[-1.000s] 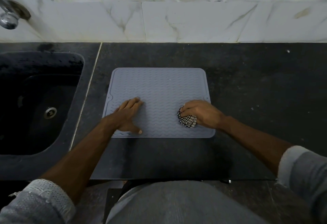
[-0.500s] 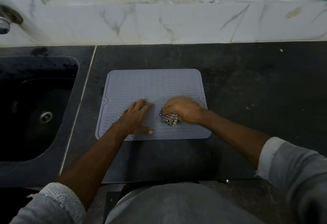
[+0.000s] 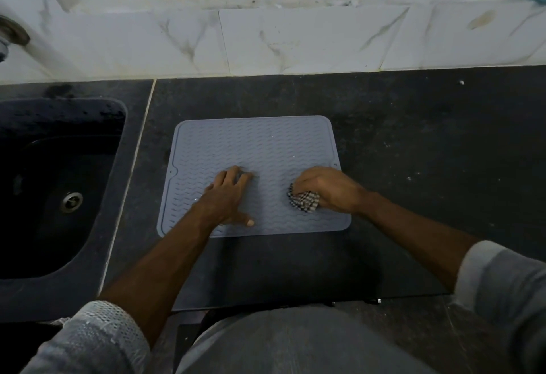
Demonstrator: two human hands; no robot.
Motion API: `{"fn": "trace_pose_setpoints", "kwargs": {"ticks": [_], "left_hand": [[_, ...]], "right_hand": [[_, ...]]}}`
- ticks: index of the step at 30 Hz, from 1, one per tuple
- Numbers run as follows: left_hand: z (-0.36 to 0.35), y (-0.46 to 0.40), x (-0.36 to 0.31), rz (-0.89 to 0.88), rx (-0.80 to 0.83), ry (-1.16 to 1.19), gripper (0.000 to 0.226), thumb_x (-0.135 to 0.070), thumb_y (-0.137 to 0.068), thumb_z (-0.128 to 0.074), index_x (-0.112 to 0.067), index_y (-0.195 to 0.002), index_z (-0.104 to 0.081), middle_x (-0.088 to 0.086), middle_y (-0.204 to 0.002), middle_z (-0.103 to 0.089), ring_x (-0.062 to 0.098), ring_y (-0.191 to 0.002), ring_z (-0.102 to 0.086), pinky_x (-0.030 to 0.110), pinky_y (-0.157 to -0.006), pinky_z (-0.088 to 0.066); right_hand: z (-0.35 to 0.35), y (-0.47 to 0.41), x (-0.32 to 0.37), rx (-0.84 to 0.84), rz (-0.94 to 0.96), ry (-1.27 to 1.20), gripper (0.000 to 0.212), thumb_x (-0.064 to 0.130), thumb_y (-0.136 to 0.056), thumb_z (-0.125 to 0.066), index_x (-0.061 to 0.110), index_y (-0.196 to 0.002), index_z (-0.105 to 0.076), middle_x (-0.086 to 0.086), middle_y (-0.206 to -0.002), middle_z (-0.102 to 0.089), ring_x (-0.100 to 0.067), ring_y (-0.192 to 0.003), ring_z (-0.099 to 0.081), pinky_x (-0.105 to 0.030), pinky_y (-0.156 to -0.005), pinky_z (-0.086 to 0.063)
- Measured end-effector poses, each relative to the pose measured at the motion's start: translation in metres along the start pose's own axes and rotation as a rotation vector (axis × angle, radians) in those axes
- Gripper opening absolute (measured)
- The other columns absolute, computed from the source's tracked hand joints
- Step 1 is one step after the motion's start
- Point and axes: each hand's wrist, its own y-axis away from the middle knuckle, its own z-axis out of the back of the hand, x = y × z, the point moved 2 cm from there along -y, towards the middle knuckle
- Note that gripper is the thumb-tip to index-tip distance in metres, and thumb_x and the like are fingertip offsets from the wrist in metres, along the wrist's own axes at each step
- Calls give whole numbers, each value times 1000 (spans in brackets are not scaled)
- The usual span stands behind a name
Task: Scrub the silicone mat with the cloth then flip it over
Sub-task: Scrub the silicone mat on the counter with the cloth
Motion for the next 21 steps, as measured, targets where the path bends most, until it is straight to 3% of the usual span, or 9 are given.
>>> {"fn": "trace_pose_setpoints", "kwargs": {"ticks": [6,14,21], "left_hand": [[3,-1,-2,27,36,-16,118,-53,-64,-82,-25,-151,-7,7,-157,3,33,-144,-2,58,-112,-27],[3,-2,-4,38,54,-14,119,-52,-64,-82,-24,-152,-6,7,-158,5,34,-144,0,60,-112,-26],[6,-5,-5,59,70,-14,121,-50,-62,-84,-23,-151,-6,7,-157,6,34,-144,0,60,-112,-25]], "right_hand": [[-20,-18,20,23,77,74,37,11,-76,-72,12,-113,-65,-8,-118,-65,-25,-113,-58,-42,-97,-46],[3,21,-15,26,-15,19,32,14,-79,-72,10,-110,-67,-10,-115,-67,-26,-109,-61,-29,-98,-38],[-15,-4,13,49,92,70,36,15,-77,-72,13,-112,-66,-6,-120,-64,-23,-114,-56,-41,-99,-44]]}}
